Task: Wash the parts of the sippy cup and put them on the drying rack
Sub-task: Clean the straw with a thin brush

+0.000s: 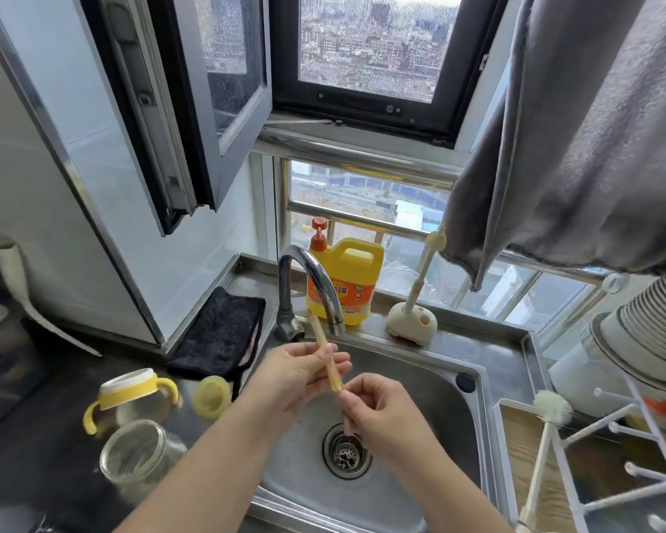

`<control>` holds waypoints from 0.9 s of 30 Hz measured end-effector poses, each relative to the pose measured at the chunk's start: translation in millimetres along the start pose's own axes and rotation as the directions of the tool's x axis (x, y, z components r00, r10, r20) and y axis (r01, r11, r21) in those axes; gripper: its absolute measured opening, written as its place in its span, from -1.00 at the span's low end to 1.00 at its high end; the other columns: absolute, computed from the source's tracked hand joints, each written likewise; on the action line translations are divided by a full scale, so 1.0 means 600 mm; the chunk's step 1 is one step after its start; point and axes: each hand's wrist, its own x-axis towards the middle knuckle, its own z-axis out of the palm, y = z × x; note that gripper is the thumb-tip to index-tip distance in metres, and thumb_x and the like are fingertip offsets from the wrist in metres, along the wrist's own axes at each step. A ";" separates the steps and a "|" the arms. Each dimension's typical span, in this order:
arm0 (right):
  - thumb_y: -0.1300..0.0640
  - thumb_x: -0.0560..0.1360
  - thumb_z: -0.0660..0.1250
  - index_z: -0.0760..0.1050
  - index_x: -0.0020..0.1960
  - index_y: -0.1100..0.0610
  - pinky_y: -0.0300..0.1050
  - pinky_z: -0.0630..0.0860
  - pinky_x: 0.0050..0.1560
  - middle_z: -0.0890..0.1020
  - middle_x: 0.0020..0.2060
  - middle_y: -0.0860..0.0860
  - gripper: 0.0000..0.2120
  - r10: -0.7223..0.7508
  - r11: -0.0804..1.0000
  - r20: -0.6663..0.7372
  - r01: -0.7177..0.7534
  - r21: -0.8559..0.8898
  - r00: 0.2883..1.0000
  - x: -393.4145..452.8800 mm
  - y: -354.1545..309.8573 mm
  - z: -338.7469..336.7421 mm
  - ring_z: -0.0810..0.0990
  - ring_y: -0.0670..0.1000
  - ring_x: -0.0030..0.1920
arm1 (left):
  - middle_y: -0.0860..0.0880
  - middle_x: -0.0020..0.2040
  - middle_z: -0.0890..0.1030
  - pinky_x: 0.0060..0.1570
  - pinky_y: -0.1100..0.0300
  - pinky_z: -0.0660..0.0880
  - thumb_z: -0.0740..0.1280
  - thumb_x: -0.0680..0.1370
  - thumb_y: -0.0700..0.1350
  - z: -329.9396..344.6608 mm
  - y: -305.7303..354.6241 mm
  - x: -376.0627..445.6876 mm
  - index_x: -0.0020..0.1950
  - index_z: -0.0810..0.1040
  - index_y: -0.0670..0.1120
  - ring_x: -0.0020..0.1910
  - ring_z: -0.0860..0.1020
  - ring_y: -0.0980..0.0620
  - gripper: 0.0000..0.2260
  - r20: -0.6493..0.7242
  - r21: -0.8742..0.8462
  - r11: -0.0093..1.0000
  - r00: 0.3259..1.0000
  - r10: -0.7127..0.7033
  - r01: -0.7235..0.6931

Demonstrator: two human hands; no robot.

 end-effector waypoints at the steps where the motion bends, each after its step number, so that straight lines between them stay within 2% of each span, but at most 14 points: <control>1: 0.24 0.54 0.29 0.52 -0.17 0.24 -0.39 0.30 -0.43 0.52 -0.52 -0.05 -0.87 -0.012 1.000 0.028 0.012 0.001 1.000 -0.003 0.000 -0.002 0.39 -0.20 -0.54 | -0.20 -0.26 0.67 -0.33 0.21 0.61 0.22 0.57 -0.34 -0.004 0.005 0.000 -0.03 0.53 -0.33 -0.31 0.67 -0.02 -0.89 0.003 -0.022 1.000 1.000 0.003 -0.003; 4: 0.25 0.53 0.31 0.53 -0.17 0.27 -0.36 0.33 -0.38 0.54 -0.52 -0.04 -0.88 -0.033 0.999 0.078 0.032 0.016 0.996 -0.015 0.002 -0.014 0.44 -0.17 -0.51 | -0.19 -0.20 0.68 -0.22 0.19 0.63 0.14 0.62 -0.32 -0.018 0.021 0.004 0.05 0.51 -0.32 -0.24 0.68 -0.03 -0.83 0.013 -0.065 0.997 0.999 0.041 -0.040; 7: 0.24 0.53 0.31 0.53 -0.18 0.23 -0.35 0.32 -0.40 0.54 -0.51 -0.03 -0.88 -0.006 1.000 -0.045 0.008 0.027 0.999 -0.012 0.007 -0.007 0.42 -0.16 -0.52 | -0.17 -0.14 0.65 -0.15 0.18 0.62 0.13 0.62 -0.33 0.000 0.009 -0.009 0.10 0.52 -0.26 -0.16 0.64 -0.04 -0.82 0.086 0.028 0.999 0.995 0.044 -0.047; 11: 0.21 0.52 0.31 0.51 -0.25 0.08 -0.27 0.37 -0.35 0.54 -0.48 -0.01 -0.82 -0.040 0.999 -0.123 0.038 -0.013 0.992 -0.006 0.005 0.003 0.43 -0.12 -0.47 | -0.09 -0.28 0.51 -0.24 0.23 0.58 0.24 0.55 -0.36 0.010 -0.003 -0.014 0.05 0.57 -0.24 -0.30 0.53 0.04 -0.85 0.093 0.182 0.978 0.992 0.090 -0.106; 13: 0.18 0.51 0.32 0.51 -0.27 0.05 -0.23 0.38 -0.33 0.54 -0.48 -0.01 -0.82 -0.068 0.997 -0.167 0.060 -0.052 0.984 -0.007 0.007 -0.004 0.46 -0.11 -0.44 | -0.11 -0.31 0.52 -0.22 0.22 0.60 0.27 0.54 -0.37 0.005 -0.002 -0.013 0.03 0.57 -0.28 -0.33 0.54 0.04 -0.87 0.097 0.207 0.972 0.991 0.097 -0.116; 17: 0.19 0.50 0.33 0.49 -0.29 0.05 -0.23 0.38 -0.33 0.51 -0.50 -0.05 -0.80 -0.131 0.983 -0.119 0.113 -0.147 0.984 -0.017 0.009 -0.005 0.43 -0.12 -0.44 | -0.15 -0.29 0.57 -0.24 0.22 0.62 0.27 0.54 -0.37 0.005 0.002 -0.016 -0.04 0.58 -0.30 -0.29 0.59 -0.01 -0.90 0.038 0.139 0.985 0.994 0.102 -0.106; 20: 0.23 0.49 0.34 0.49 -0.32 0.03 -0.26 0.37 -0.36 0.48 -0.54 -0.08 -0.77 -0.092 0.984 -0.037 0.085 -0.155 0.995 -0.029 0.013 -0.009 0.41 -0.13 -0.47 | -0.18 -0.26 0.59 -0.30 0.22 0.61 0.22 0.55 -0.39 -0.005 0.021 -0.004 -0.08 0.55 -0.32 -0.32 0.61 -0.02 -0.89 -0.058 0.015 0.992 0.990 0.126 -0.126; 23: 0.23 0.49 0.33 0.52 -0.27 0.07 -0.21 0.41 -0.33 0.49 -0.53 -0.06 -0.82 -0.081 0.986 -0.060 0.071 -0.153 0.995 -0.026 0.009 -0.016 0.44 -0.11 -0.45 | -0.19 -0.23 0.62 -0.29 0.17 0.63 0.19 0.57 -0.38 -0.007 0.022 0.001 -0.06 0.53 -0.31 -0.33 0.65 0.00 -0.88 -0.079 -0.036 0.991 0.989 0.123 -0.127; 25: 0.21 0.52 0.29 0.53 -0.20 -0.05 -0.23 0.39 -0.34 0.54 -0.47 0.00 -0.80 -0.097 0.981 -0.076 0.083 -0.176 0.992 -0.017 0.001 -0.013 0.43 -0.12 -0.44 | -0.19 -0.23 0.65 -0.28 0.15 0.64 0.18 0.60 -0.34 0.004 0.008 -0.004 -0.02 0.51 -0.28 -0.30 0.67 -0.02 -0.88 -0.033 0.010 0.996 0.996 0.087 -0.086; 27: 0.21 0.54 0.24 0.48 -0.15 -0.22 -0.33 0.34 -0.39 0.57 -0.45 0.00 -0.69 -0.101 0.973 -0.044 0.089 -0.211 0.994 -0.013 -0.003 -0.009 0.42 -0.16 -0.47 | -0.18 -0.24 0.67 -0.29 0.15 0.63 0.17 0.61 -0.32 0.009 0.001 -0.005 0.00 0.49 -0.26 -0.28 0.68 -0.03 -0.89 -0.022 0.023 0.996 0.996 0.083 -0.083</control>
